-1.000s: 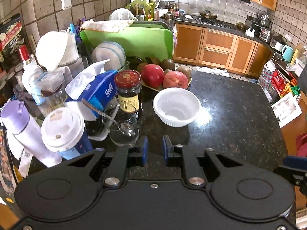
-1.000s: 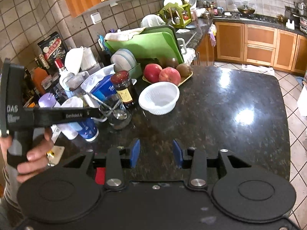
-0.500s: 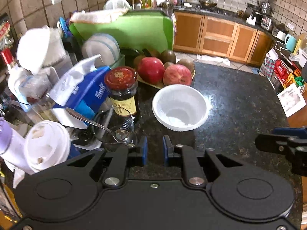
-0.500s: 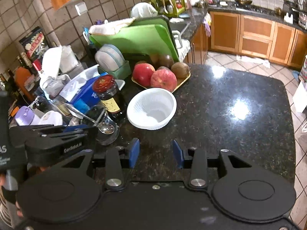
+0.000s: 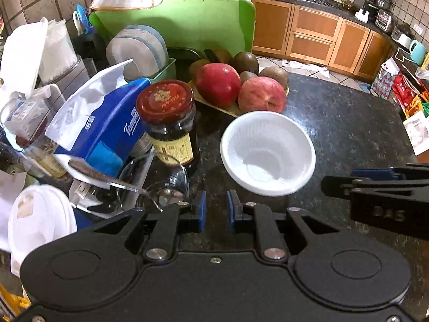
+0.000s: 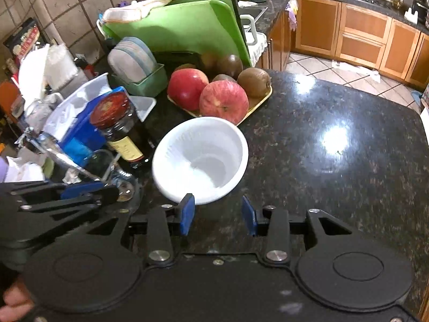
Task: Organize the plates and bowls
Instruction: 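Move both open grippers toward the small white bowl by the fruit, then close both grippers on the small white bowl rim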
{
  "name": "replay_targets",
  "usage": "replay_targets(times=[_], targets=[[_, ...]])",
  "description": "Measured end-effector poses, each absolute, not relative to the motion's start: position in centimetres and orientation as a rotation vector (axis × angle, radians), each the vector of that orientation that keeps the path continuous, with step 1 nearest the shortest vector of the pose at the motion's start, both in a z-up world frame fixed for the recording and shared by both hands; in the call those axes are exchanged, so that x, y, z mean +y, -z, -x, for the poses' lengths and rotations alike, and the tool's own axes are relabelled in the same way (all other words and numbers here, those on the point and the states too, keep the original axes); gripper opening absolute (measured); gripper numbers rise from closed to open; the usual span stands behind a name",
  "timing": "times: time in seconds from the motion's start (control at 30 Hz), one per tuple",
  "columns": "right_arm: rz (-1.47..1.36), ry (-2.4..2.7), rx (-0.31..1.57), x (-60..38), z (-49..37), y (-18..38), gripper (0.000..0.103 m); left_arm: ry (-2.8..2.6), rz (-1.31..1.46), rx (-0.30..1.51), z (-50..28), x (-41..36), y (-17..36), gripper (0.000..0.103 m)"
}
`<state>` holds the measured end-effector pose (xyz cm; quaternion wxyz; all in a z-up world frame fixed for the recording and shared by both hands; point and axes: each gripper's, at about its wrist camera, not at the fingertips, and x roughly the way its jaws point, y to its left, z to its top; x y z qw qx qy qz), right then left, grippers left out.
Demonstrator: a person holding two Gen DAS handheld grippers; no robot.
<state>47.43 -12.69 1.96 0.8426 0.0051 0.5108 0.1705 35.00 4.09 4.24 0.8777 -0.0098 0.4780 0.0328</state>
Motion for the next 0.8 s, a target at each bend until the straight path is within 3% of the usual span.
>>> replay_targets(times=[0.8], targets=[[-0.079, -0.356, 1.097, -12.9, -53.7, 2.8, 0.042, -0.080, 0.065, 1.046, -42.4, 4.1, -1.9, 0.026]])
